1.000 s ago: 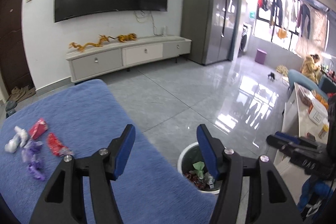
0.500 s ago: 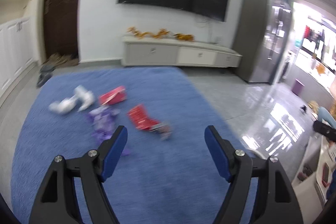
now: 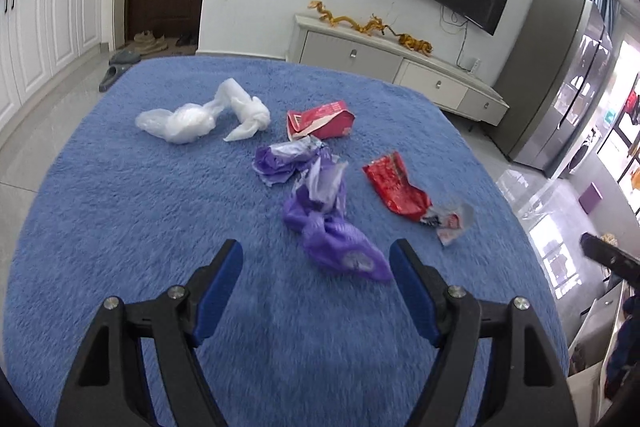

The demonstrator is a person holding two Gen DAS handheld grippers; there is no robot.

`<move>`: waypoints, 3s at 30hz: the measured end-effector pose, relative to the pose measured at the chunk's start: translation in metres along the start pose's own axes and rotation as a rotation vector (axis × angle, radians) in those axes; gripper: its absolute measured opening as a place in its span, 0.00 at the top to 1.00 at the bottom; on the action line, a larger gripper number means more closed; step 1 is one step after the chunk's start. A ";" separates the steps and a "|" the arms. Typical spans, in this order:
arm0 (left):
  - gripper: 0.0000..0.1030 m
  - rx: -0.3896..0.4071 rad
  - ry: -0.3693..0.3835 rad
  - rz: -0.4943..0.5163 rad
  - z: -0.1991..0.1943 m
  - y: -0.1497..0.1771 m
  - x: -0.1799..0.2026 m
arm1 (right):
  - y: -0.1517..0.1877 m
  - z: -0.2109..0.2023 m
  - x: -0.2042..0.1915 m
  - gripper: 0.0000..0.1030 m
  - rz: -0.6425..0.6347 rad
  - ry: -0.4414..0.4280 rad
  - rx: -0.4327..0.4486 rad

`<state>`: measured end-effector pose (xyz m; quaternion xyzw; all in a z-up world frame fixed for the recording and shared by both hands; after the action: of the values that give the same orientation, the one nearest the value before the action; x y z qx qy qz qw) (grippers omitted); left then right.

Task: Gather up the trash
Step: 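Move both tools back over the rug toward the purple and red wrappers, then grasp the purple bag with the left tool while the right tool grasps the red wrapper, then carry both wrappers to the trash bin and open both tools to drop them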

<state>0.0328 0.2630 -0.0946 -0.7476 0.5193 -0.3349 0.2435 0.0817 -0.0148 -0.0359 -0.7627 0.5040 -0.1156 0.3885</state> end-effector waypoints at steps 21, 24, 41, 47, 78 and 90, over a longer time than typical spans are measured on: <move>0.56 -0.073 -0.027 0.025 0.057 -0.004 0.004 | -0.016 0.173 -0.098 0.51 -0.211 -0.226 -0.172; 0.58 -0.069 -0.027 0.025 0.054 -0.003 0.004 | -0.016 0.183 -0.102 0.51 -0.232 -0.228 -0.174; 0.64 -0.020 -0.030 0.115 0.001 0.006 0.025 | 0.003 0.138 -0.108 0.75 -0.327 -0.149 -0.110; 0.65 0.035 -0.023 0.139 -0.038 0.004 0.034 | 0.010 0.079 -0.105 0.75 -0.292 -0.152 -0.043; 0.64 0.141 0.118 0.609 -0.094 0.045 0.245 | 0.082 -0.111 0.110 0.74 0.192 0.137 0.173; 0.64 -0.066 0.307 0.797 -0.007 0.100 0.379 | 0.147 -0.084 0.214 0.73 0.441 0.237 0.092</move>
<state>0.0557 -0.1276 -0.0672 -0.4372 0.8083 -0.3052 0.2497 0.0340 -0.2663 -0.1300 -0.5970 0.6943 -0.1398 0.3769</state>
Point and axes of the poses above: each gripper's, at about its wrist camera, not at the fingertips, and z roughly the way its jaws point, x to its right, y to its underside, the point moved 9 cm from there along z, roughly the way its jaws point, and after that the axes turned 3 degrees about x, right-handed, at the moved point
